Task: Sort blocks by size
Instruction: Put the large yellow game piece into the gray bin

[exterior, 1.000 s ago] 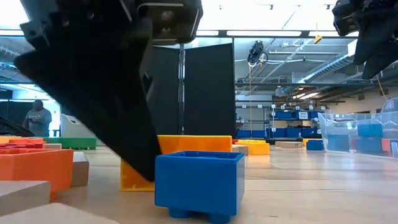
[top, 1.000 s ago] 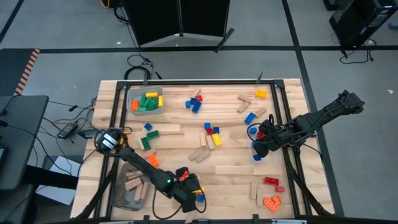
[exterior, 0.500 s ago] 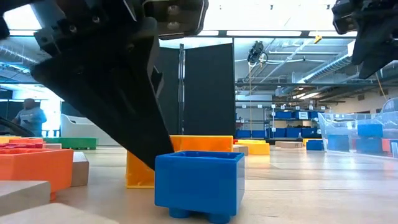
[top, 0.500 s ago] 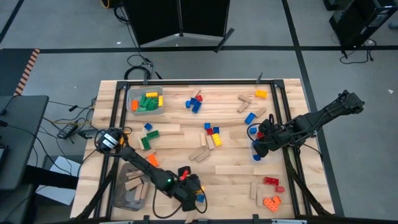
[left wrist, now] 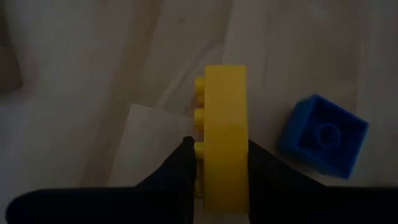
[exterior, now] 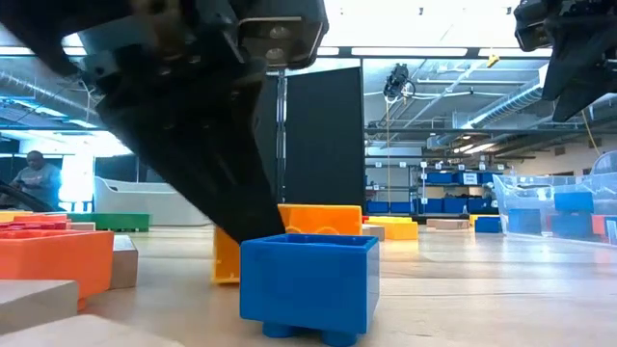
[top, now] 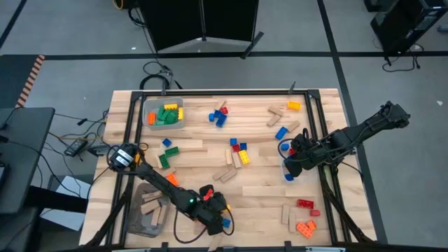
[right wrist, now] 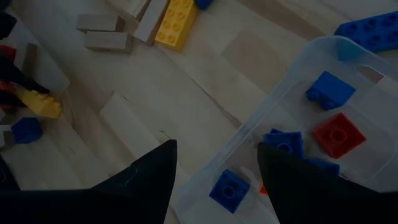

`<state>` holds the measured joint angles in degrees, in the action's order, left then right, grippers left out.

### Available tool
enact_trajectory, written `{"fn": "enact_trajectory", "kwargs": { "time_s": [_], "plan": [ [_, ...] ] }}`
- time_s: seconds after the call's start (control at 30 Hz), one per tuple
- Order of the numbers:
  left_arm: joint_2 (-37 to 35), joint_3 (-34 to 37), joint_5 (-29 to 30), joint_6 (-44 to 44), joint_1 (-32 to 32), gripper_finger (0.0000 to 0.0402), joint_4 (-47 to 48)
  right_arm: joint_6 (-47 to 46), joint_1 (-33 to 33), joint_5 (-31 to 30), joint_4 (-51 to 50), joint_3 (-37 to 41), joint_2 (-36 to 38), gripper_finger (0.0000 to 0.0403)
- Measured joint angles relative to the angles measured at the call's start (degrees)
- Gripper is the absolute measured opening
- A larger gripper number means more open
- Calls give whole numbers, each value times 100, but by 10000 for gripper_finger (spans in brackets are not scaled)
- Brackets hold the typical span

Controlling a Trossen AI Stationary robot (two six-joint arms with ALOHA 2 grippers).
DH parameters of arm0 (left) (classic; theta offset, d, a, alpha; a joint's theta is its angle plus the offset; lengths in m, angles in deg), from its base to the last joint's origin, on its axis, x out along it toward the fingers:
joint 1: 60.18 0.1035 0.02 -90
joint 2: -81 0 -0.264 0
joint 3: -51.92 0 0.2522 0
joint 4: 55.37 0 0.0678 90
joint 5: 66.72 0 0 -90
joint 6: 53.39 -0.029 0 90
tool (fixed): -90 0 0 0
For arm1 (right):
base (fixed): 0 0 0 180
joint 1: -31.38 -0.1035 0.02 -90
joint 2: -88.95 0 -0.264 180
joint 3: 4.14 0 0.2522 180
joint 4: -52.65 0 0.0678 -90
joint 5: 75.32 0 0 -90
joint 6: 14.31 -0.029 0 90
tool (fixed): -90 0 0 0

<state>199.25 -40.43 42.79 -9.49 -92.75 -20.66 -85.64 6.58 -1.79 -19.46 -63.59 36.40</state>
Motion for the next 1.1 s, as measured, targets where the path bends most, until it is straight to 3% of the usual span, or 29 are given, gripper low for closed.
{"fn": "enact_trajectory", "kwargs": {
  "time_s": [0.23, 0.43, 0.6, 0.73, 0.83, 1.1],
  "plan": [
    [-836, -12, 118, -41, 324, 94, 442, 0, 1, 1, 4, 0, -1, 238],
    [-2054, 16, 535, -382, 697, 94, 1951, 10, 1, -10, 34, 0, 1, 238],
    [-3178, 16, 714, -771, 1372, 94, 3385, 2, 0, -42, 172, 0, -1, 238],
    [-4016, 19, 930, -1041, 2145, 94, 4310, 1, 2, -163, 442, 0, 1, 238],
    [-4638, 267, 950, -1273, 2857, 94, 4393, 0, 6, -382, 616, 0, -1, 238],
    [-6151, 1882, 909, -984, 5251, 94, 4207, -106, 271, -662, 745, 0, 1, 238]
  ]
}}
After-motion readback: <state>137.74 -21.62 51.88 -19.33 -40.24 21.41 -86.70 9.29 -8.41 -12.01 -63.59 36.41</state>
